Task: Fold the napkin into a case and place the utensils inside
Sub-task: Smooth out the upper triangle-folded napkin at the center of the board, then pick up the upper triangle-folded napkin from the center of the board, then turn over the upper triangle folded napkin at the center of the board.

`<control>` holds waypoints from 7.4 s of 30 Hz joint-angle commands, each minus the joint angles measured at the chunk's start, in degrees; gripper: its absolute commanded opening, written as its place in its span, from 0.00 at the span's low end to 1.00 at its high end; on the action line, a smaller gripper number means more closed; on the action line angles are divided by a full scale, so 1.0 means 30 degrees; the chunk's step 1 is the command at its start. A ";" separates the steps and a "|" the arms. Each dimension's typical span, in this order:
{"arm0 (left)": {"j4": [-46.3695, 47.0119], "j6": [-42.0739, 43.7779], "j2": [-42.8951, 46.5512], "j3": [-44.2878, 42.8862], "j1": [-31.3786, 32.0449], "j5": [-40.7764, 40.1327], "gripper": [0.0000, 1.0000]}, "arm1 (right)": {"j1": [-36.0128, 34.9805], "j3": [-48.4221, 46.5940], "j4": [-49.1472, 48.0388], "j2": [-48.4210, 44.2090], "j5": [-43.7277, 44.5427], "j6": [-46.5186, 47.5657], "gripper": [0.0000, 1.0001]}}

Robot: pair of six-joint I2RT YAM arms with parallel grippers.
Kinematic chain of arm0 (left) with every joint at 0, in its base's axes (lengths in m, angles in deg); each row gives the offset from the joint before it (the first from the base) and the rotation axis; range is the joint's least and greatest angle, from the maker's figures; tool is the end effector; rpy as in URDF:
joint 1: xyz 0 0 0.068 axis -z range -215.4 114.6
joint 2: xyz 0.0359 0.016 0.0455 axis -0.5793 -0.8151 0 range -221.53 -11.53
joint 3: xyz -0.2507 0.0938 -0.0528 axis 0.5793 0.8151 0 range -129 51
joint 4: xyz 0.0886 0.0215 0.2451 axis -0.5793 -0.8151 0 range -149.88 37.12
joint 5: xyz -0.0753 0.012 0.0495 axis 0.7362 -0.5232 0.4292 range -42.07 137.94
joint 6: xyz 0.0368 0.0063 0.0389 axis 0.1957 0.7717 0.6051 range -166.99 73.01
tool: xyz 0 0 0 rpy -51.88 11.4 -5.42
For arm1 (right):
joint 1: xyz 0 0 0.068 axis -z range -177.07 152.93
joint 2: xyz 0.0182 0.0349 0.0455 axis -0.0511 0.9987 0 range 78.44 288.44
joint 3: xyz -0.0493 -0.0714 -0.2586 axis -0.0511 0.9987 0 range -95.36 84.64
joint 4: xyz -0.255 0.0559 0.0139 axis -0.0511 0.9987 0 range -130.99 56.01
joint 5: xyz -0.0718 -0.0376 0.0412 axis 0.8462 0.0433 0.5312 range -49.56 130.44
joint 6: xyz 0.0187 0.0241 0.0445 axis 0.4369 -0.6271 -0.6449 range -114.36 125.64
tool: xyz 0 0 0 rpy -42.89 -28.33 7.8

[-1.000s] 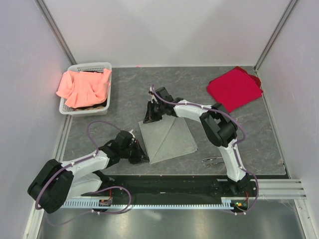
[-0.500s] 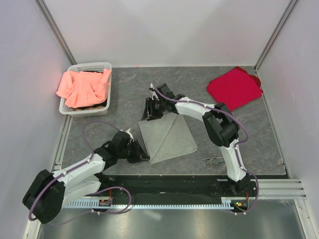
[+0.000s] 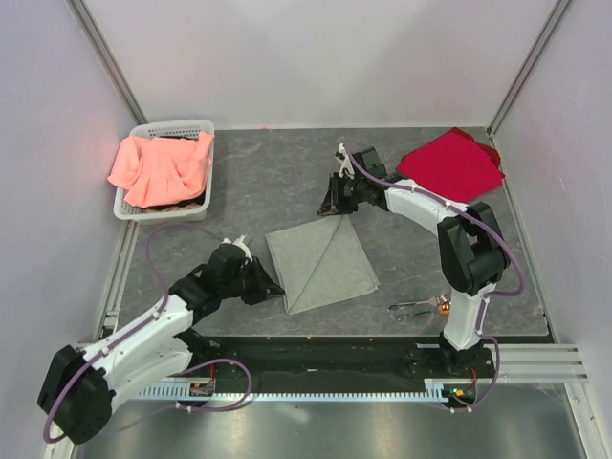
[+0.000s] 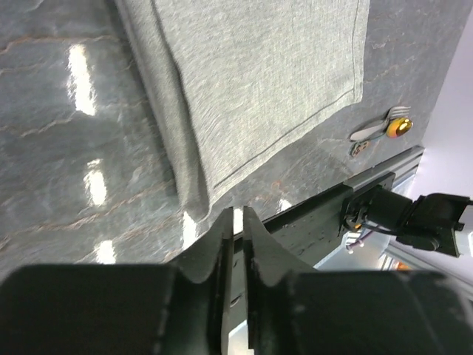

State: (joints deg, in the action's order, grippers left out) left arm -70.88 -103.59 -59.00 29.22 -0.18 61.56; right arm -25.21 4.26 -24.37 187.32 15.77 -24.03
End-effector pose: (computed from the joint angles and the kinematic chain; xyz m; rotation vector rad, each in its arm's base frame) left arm 0.1316 -0.1030 0.1809 -0.3463 2.5410 -0.9997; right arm 0.3671 0.2133 0.2237 -0.1910 2.4858 0.9708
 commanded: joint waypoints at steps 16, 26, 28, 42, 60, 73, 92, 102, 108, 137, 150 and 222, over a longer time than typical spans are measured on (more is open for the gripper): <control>0.5588 -0.0059 -0.5595 0.0929 0.0417 0.1580 0.09 | 0.2493 0.0954 -0.1322 0.2582 -0.1477 0.1716 0.10; 0.7465 -0.0821 -0.5978 0.2543 0.0857 0.2049 0.08 | 0.2788 -0.0278 -0.1352 0.4051 -0.1593 0.2244 0.11; 0.7144 -0.0851 -0.5307 0.2339 0.0857 0.1991 0.08 | 0.2788 -0.0248 -0.1119 0.3757 -0.1505 0.2185 0.12; 0.1372 -0.0032 -0.0351 -0.0793 0.0536 -0.1056 0.25 | 0.0979 0.2559 0.2193 -0.2482 0.2480 0.3768 0.54; 0.7345 0.2664 -0.9838 -0.4691 -0.5705 0.2694 0.16 | -0.6674 0.8950 -0.7620 -0.3541 -0.0010 -0.2912 0.39; 0.6997 0.5007 -1.3891 -0.6421 -0.5910 0.0673 0.14 | -0.6821 1.0475 -0.4845 -0.3974 0.2272 -0.0366 0.34; -0.2580 0.3748 -0.0356 -0.6509 -0.6701 -0.1553 0.43 | -1.2678 0.3418 0.2720 -0.2253 1.0242 -0.0421 0.57; -0.4635 0.4686 0.1875 -0.6305 -0.6965 -0.1671 0.45 | -1.3822 0.1833 0.3745 -0.0583 1.1181 -0.0656 0.57; -0.4606 0.4511 0.1554 -0.5982 -0.7024 -0.1555 0.45 | -1.4350 0.1480 0.4156 0.0355 1.1852 -0.0744 0.56; -0.2850 0.4131 -0.0350 -0.4577 -0.8166 0.0758 0.50 | -1.5550 0.4557 0.4948 0.1475 1.8415 -0.0422 0.00; 0.4738 0.1962 -0.7232 -0.2786 -0.7845 0.5185 0.63 | -1.4761 0.4731 0.3308 -0.3948 1.4756 -0.0100 0.00; 0.1868 0.2226 -1.2123 -1.2864 -0.1519 -0.5244 0.03 | -1.0515 1.6033 -1.2132 -0.9191 -0.1181 -0.3645 0.00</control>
State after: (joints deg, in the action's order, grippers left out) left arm -78.84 -92.77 -89.92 -3.41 -6.95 53.69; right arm -57.74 46.18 -59.54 163.17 20.25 -33.71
